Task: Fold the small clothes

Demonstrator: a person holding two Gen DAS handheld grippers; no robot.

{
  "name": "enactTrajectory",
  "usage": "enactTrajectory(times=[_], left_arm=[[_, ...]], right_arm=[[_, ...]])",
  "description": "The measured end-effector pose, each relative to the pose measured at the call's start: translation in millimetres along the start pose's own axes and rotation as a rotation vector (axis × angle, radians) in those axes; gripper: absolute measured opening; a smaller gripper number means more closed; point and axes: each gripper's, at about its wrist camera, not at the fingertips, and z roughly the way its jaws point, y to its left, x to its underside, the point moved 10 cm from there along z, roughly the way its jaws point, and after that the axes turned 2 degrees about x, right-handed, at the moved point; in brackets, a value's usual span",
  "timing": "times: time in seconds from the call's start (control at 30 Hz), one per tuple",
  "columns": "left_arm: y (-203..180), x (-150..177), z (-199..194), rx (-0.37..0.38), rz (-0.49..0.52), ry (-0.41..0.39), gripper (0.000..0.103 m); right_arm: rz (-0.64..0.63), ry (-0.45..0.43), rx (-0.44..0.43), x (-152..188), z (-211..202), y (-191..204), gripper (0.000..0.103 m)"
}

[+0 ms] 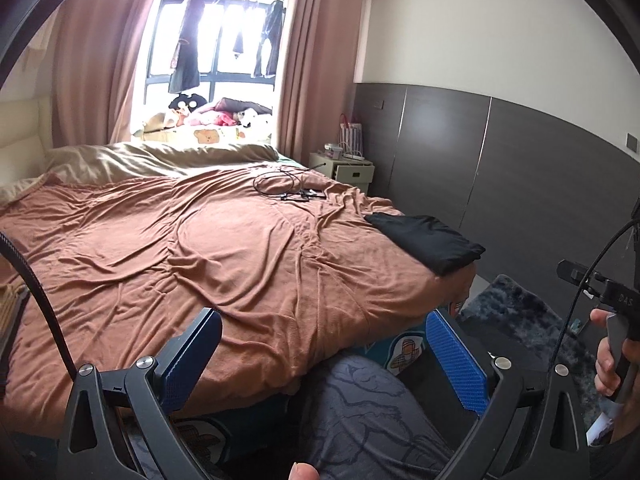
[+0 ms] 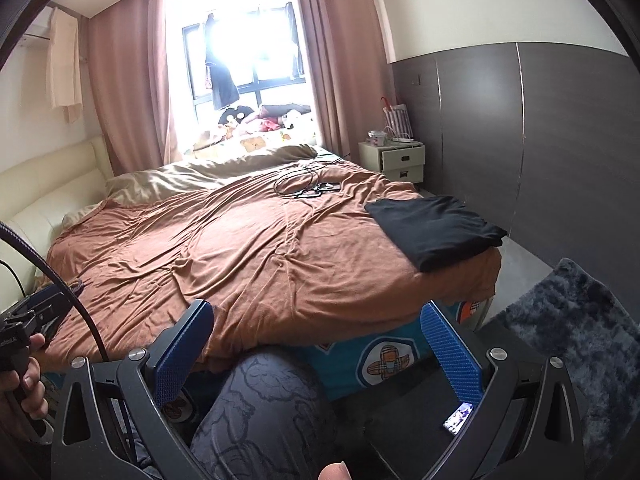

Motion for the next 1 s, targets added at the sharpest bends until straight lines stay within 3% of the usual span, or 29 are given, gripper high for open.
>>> enactTrajectory(times=[0.53,1.0], left_arm=[[40,44,-34,-0.067,-0.035,-0.012,0.102],[51,48,-45,-0.091,-0.034,-0.019,0.103]], right_arm=[[0.011,-0.002,-0.05,32,4,27,0.103],[0.052,0.004,-0.05,41,3,28,0.103]])
